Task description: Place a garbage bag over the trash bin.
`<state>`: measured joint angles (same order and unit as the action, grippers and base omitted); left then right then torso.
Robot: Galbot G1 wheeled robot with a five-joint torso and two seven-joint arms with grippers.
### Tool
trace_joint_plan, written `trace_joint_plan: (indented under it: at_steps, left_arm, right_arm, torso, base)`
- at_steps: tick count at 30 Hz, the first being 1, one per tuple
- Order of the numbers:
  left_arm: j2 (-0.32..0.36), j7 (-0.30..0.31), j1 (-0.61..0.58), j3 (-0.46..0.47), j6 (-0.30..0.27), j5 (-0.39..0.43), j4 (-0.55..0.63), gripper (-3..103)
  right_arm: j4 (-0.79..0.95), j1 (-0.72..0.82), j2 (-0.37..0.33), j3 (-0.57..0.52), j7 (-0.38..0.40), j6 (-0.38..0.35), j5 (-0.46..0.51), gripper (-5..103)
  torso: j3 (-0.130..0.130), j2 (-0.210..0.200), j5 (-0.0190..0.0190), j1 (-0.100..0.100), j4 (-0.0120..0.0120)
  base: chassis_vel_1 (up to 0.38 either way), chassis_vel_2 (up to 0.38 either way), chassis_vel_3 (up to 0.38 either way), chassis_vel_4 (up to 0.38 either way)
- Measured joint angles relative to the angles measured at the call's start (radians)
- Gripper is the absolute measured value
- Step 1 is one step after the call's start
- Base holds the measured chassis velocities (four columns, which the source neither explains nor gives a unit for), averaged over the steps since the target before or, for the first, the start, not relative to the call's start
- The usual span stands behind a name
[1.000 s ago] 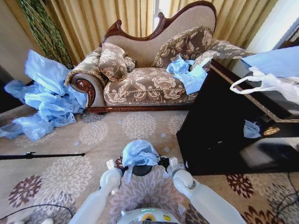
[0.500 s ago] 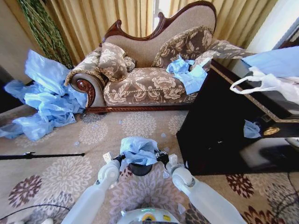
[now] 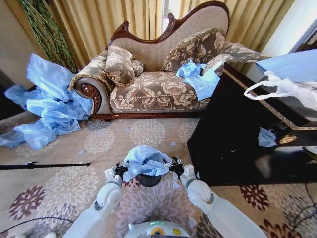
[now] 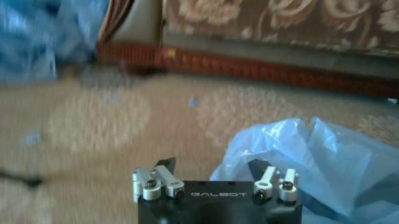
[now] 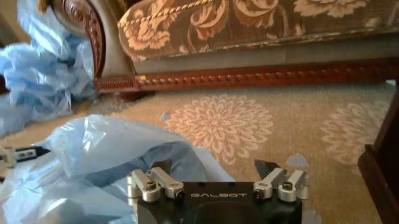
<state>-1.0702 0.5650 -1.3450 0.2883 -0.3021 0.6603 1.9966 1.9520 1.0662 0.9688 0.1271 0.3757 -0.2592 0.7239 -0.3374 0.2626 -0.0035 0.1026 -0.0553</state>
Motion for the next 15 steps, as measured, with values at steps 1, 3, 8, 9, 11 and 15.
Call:
trace_joint_plan:
  at_steps: [1,3,8,9,11,15]
  left_arm:
    - [0.015,-0.041,-0.007,0.005,0.010,-0.057,0.000,86]
    - [0.048,-0.128,-0.017,0.018,0.027,-0.167,0.000,96]
    - [0.088,-0.233,-0.023,0.036,0.065,-0.298,-0.013,100]
    - [0.099,-0.257,-0.025,0.040,0.078,-0.333,-0.017,100]
    - [0.118,-0.287,-0.031,0.046,0.103,-0.390,-0.027,100]
    - [0.125,-0.366,-0.040,0.068,0.182,-0.498,-0.057,100]
  right_arm:
    - [0.029,0.025,0.001,-0.015,0.012,-0.001,0.022,90]
    - [0.072,0.071,0.001,-0.043,0.021,-0.002,0.060,99]
    - [0.115,0.129,0.005,-0.085,0.028,-0.002,0.125,100]
    - [0.131,0.152,0.013,-0.100,0.037,-0.002,0.159,100]
    - [0.158,0.192,0.039,-0.128,0.060,-0.003,0.225,100]
    - [0.191,0.228,0.084,-0.142,0.121,-0.003,0.350,100]
  torso:
    - [0.000,0.000,0.0000,0.000,0.0001]
    - [0.000,0.000,-0.0001,0.000,-0.0001]
    - [0.000,0.000,0.0000,0.000,-0.0001]
    - [0.000,0.000,-0.0001,0.000,-0.0001]
    - [0.000,0.000,0.0000,0.000,0.0000]
    - [0.000,0.000,-0.0001,0.000,0.0000]
  base:
    - [0.000,0.000,0.000,0.000]
    - [0.000,0.000,0.000,0.000]
    - [0.000,0.000,0.000,0.000]
    - [0.000,0.000,0.000,0.000]
    - [0.000,0.000,0.000,0.000]
    - [0.000,0.000,0.000,0.000]
